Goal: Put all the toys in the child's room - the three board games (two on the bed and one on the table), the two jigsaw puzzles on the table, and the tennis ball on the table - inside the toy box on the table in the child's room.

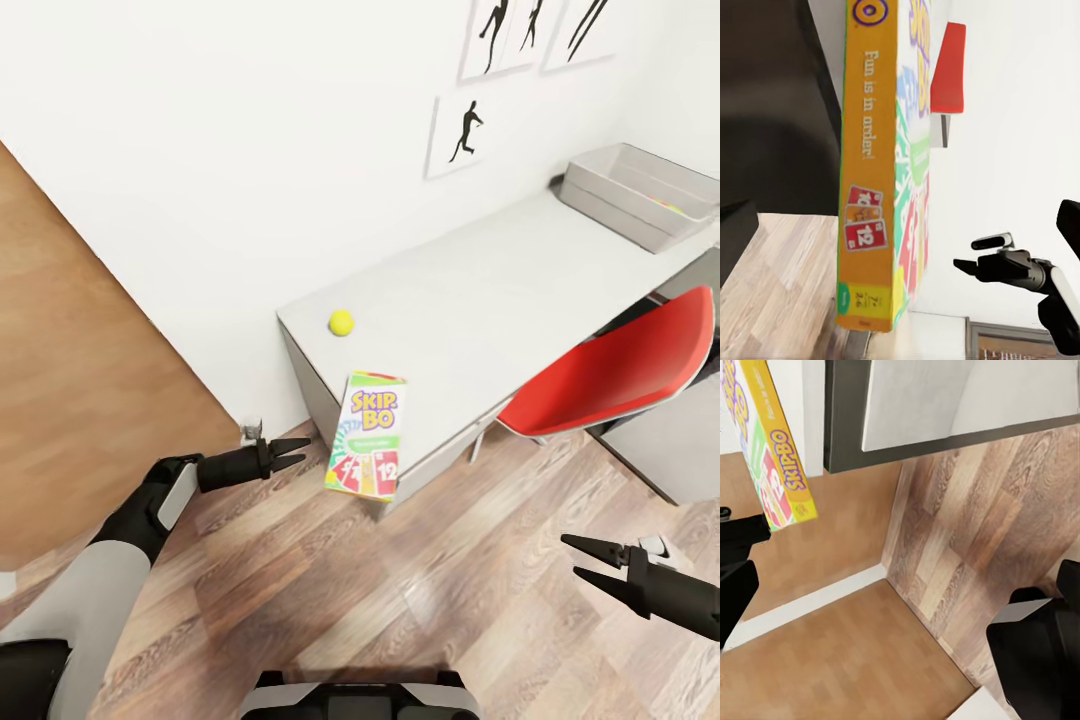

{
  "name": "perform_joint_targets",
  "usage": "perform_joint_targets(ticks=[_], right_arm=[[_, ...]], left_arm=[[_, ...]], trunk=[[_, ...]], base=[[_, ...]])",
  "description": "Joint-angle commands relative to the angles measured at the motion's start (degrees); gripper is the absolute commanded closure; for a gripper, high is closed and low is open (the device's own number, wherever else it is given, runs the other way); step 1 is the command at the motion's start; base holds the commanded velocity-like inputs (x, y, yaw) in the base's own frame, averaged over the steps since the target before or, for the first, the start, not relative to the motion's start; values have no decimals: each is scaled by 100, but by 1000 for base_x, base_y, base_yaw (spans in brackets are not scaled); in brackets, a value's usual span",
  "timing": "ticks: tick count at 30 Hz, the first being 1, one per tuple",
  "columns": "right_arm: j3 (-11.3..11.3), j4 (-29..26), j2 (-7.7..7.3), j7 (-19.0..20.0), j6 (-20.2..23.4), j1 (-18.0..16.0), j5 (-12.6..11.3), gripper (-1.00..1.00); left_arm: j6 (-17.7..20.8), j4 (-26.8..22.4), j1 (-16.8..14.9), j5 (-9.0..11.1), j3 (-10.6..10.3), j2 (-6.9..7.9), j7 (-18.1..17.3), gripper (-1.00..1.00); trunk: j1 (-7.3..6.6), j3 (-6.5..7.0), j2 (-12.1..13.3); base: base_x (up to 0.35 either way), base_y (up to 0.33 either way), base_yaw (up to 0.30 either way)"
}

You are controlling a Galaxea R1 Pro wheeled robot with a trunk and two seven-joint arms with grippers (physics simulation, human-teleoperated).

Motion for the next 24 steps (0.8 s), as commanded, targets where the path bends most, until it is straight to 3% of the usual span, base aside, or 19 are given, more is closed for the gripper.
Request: perform_joint_targets(ticks=[1, 7, 19, 24], right_arm=[[-3, -2, 1, 58, 21, -5, 61, -100], [-1, -3, 3, 58, 21, -5, 61, -100], [-1, 2, 4, 58, 21, -5, 61, -100], [-1, 2, 4, 58, 21, -5, 61, -100]], left_arm=[[33, -1, -1, 18, 2, 3, -7, -100], [33, 1, -1, 20, 4, 5, -12, -100], [55, 1, -1, 20, 13, 13, -35, -100], [61, 0, -1, 20, 14, 14, -33, -100]], trunk=[[3, -7, -9], [3, -7, -9], [3, -7, -9], [113, -97, -209]], base=[[0, 44, -253], [0, 18, -176], [0, 1, -11], [0, 0, 0]])
